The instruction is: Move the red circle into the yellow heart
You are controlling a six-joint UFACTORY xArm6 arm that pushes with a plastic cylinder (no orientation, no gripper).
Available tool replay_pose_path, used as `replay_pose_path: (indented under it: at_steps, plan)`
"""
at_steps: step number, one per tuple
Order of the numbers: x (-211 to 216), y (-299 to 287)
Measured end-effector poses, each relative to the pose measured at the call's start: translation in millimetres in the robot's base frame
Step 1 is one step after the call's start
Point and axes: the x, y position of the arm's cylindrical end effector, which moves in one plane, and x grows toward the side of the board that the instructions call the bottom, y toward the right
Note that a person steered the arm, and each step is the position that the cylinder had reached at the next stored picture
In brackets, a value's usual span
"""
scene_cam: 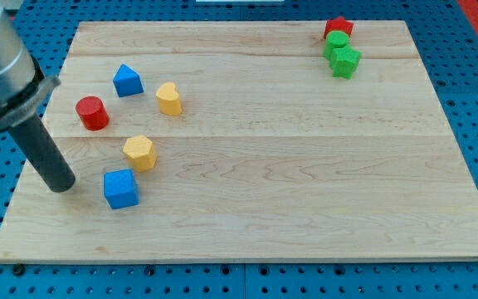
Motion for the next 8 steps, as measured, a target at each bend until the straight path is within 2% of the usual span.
replay_pose_path:
  at_steps: [1, 2, 3, 5, 7, 8]
  plan:
    - [0, 94]
    - [8, 96]
    - [-16, 41]
    - [-27, 36]
    - [-66, -73]
    - [-112, -43]
